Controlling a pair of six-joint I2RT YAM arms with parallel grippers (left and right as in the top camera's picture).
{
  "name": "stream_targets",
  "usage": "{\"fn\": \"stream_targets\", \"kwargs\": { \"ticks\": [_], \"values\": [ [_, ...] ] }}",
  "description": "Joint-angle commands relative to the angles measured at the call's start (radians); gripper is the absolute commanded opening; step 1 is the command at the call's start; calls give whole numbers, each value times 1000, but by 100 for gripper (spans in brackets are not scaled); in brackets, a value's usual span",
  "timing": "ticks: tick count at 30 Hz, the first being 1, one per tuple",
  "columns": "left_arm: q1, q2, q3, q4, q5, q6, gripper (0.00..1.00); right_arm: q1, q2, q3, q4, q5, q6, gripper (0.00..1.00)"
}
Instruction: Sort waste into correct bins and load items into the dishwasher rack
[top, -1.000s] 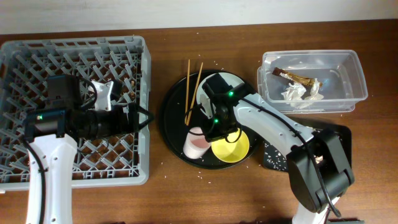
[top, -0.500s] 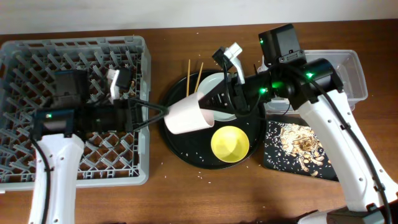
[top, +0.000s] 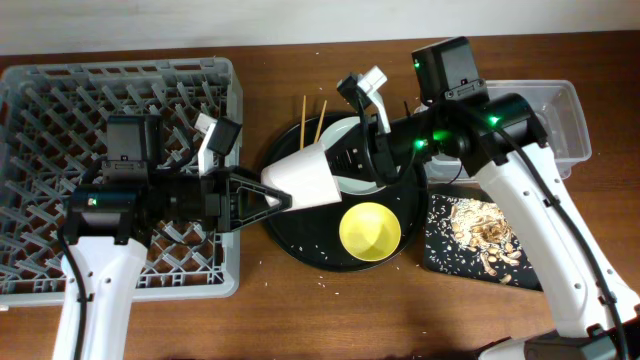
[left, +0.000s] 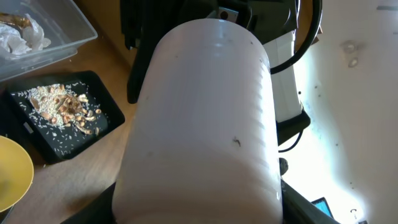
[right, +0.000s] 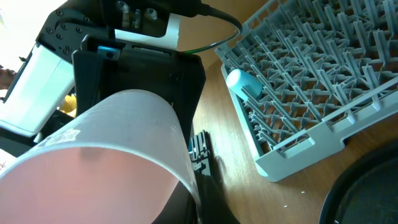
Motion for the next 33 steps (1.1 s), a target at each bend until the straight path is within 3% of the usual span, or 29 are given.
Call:
{"fn": "stream_targets", "kwargs": {
  "ticks": [1, 4, 6, 8, 10, 11, 12, 13, 15, 19, 21, 24, 28, 29, 33],
  "values": [
    [-7, -21, 16, 15, 53, 12, 76, 37, 11, 5, -4, 79, -4, 4],
    [-7, -21, 16, 47, 53, 11, 83, 37, 11, 5, -12, 79, -4, 4],
    [-7, -21, 16, 62, 53, 11, 81, 37, 11, 5, -12, 79, -4, 4],
    [-7, -21, 16, 76, 53, 11, 57, 37, 11, 5, -12, 79, -4, 4],
    [-7, -21, 16, 76, 50, 11, 51, 37, 11, 5, -11, 79, -4, 4],
    [-7, -21, 16, 74, 15, 11, 47, 35, 11, 6, -10, 82, -4, 22],
    [-7, -21, 16, 67, -47, -10, 46, 32, 11, 6, -10, 103, -4, 49],
    [-7, -21, 16, 39, -166, -30, 45, 12, 5, 12, -11, 191, 39, 83],
    [-7, -23, 16, -45, -420, -51, 45, -49, -14, 21, -11, 335, 130, 99],
    [31, -23, 16, -214, -898, -222, 45, -92, -25, 21, -80, 439, 206, 98],
    [122, -23, 16, -349, -1150, -327, 42, -86, -25, 21, -121, 476, 200, 98],
    [311, -23, 16, -446, -1423, -364, 42, -86, -25, 21, -130, 476, 198, 99],
    [455, -21, 0, -446, -1558, -374, 43, -86, -25, 21, -131, 476, 198, 98],
    [465, -21, -21, -434, -1571, -374, 48, -86, -25, 21, -131, 476, 198, 99],
    [467, -21, -167, -323, -1569, -396, 50, -86, -25, 21, -134, 476, 198, 99]
  ]
}}
